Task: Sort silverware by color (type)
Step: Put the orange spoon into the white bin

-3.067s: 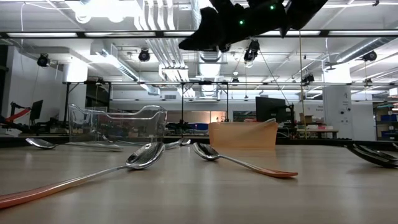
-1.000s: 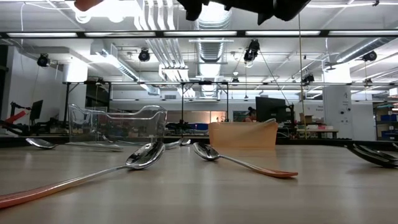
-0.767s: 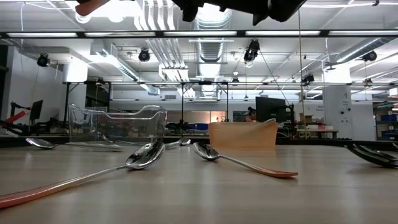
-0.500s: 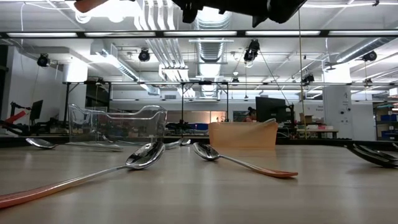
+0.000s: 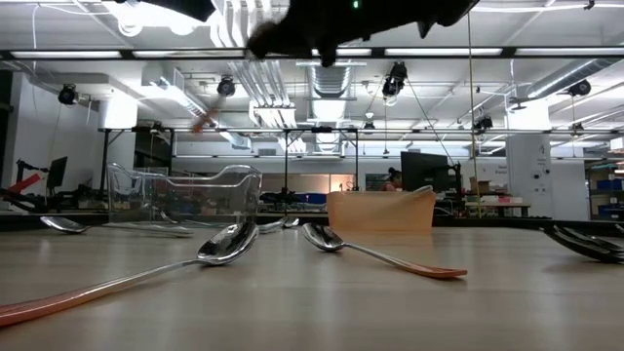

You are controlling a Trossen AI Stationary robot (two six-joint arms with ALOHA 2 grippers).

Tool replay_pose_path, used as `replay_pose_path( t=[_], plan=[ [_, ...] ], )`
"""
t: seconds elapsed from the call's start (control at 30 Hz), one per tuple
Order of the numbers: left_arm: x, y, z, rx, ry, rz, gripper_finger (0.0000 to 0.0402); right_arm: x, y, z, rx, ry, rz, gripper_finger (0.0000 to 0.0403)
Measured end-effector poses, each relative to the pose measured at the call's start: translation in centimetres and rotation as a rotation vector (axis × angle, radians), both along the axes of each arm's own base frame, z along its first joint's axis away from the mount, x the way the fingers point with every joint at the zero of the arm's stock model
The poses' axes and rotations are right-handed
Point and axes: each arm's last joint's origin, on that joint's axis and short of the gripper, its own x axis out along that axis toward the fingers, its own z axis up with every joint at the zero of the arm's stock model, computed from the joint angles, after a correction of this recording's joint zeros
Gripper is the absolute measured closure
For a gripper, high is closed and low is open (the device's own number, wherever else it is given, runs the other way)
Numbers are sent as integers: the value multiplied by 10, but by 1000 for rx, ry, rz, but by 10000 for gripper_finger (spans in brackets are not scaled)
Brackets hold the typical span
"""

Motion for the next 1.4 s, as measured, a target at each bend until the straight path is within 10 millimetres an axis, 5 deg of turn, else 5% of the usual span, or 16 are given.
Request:
replay_pose_path(
  t=[0.13,0.63,1.4],
  plan=[
    [5,4,-15,91,34,47,282,-3,-5,-7,14,55,-156,393],
    [62,31,-74,119,153,185,295,-3,0,-4,73,-15,-146,393],
    [76,37,-63,258,136,170,307,-3,1,-3,72,-22,-139,393]
  ],
)
